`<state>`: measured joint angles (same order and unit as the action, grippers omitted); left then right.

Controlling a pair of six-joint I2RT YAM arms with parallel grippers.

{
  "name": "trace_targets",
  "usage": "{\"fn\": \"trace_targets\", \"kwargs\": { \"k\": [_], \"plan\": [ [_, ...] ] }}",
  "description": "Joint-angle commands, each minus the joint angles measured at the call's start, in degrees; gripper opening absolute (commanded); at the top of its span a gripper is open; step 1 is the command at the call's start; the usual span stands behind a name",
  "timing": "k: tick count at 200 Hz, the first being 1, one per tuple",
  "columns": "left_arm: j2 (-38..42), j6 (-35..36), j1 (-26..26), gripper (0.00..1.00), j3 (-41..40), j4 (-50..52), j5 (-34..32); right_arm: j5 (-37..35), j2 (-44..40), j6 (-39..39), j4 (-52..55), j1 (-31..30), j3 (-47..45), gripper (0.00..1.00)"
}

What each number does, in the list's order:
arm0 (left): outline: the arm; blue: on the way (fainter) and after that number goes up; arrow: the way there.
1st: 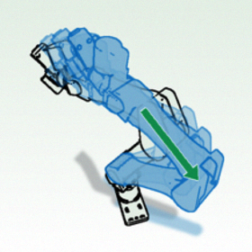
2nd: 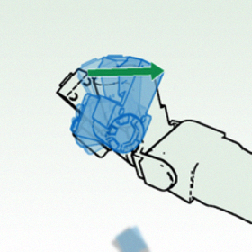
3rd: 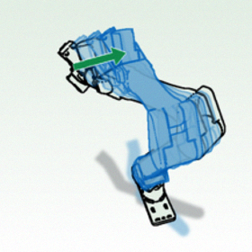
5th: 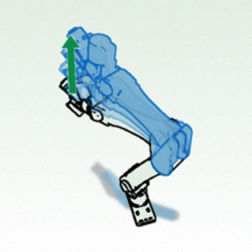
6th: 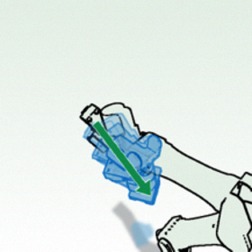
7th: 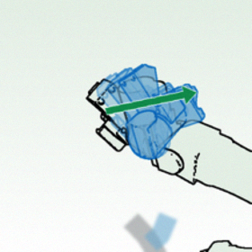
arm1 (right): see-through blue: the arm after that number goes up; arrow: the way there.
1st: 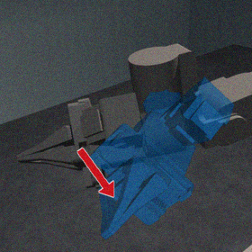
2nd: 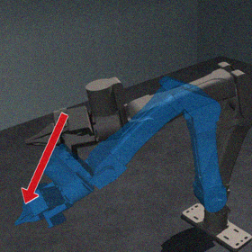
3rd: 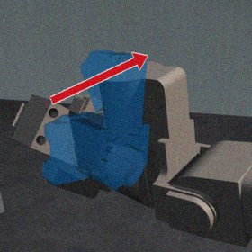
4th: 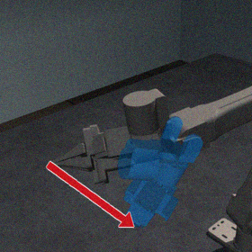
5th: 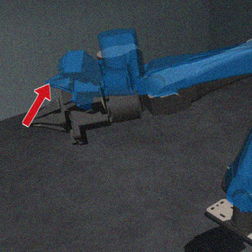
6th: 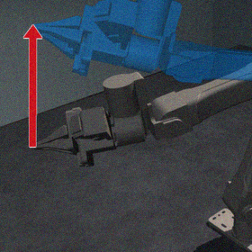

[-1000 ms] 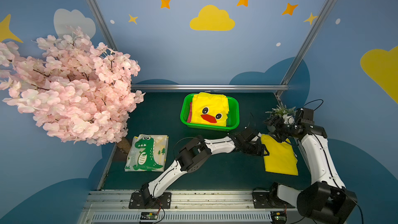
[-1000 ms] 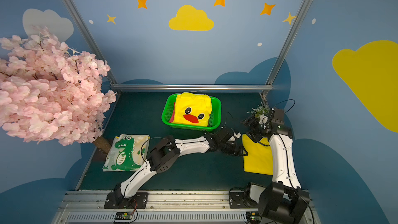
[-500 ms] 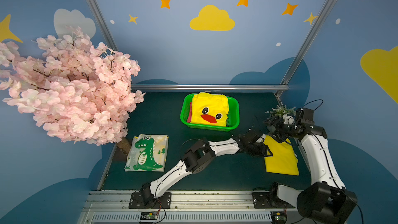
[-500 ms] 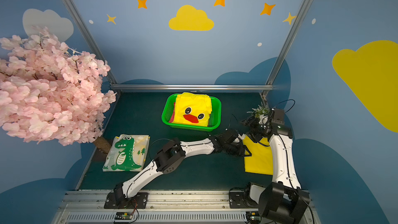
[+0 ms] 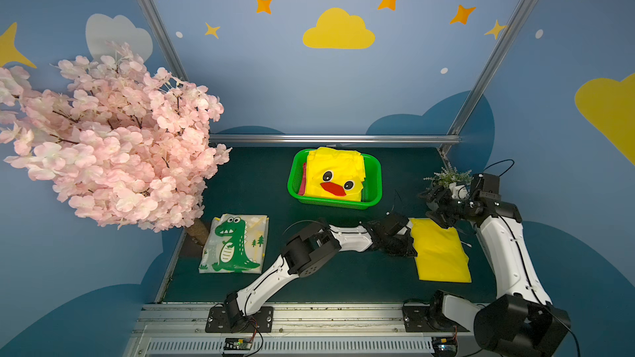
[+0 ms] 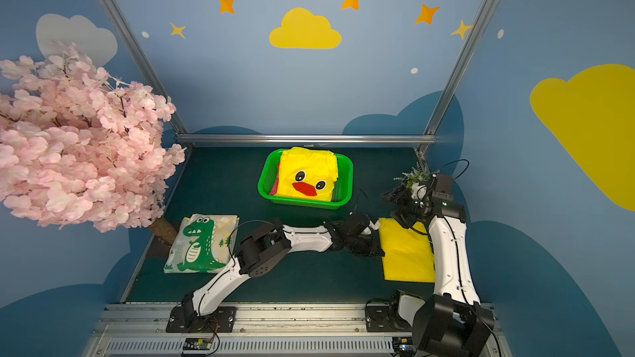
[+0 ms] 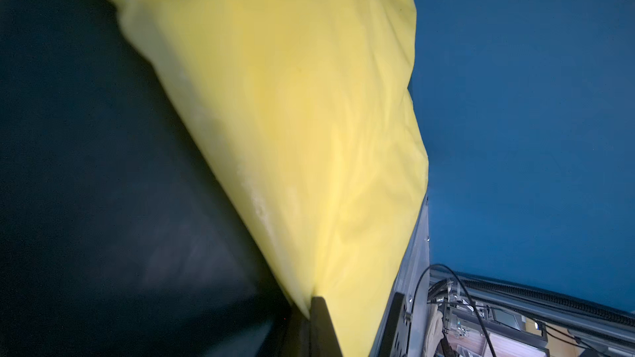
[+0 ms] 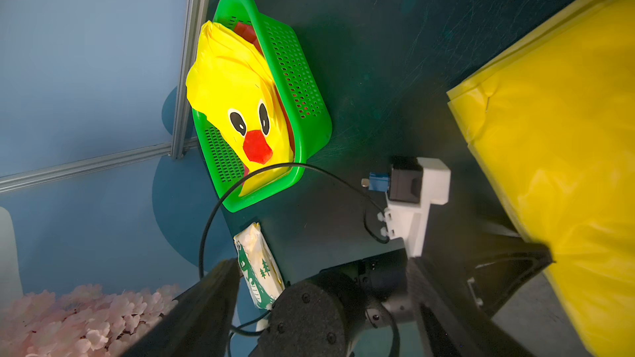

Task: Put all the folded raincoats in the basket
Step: Move the raincoat to the center of the board.

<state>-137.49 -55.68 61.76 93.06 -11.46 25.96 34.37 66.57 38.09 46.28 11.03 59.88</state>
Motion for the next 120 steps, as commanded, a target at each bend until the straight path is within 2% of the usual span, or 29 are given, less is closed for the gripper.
{"fn": "trace_targets", "kwargs": {
  "k": [1,33,68,92,120],
  "plan": [
    [7.58,0.13,-2.24,0.02,-9.93,-3.90,-0.46,0.90,-1.33,-1.00,0.31,-2.27,-1.49,0.81],
    [18.74,0.83,-4.98,0.02,-26.17,-5.66,-1.44,-0.43,-2.05,-0.34,-0.66,-6.78,-3.93,0.81],
    [28.79,1.55,-7.30,0.02,-39.70,-4.97,-3.18,-2.49,-3.15,-0.08,-0.71,-11.81,-7.58,0.81],
    [34.23,1.30,-9.03,0.02,-46.35,-4.01,-3.50,-5.40,-4.20,-0.71,0.10,-14.30,-10.71,0.81],
    [39.72,3.32,-10.48,0.02,-50.21,0.84,-4.58,-6.67,-4.10,-1.26,-1.06,-15.85,-15.67,0.81]
  ]
}}
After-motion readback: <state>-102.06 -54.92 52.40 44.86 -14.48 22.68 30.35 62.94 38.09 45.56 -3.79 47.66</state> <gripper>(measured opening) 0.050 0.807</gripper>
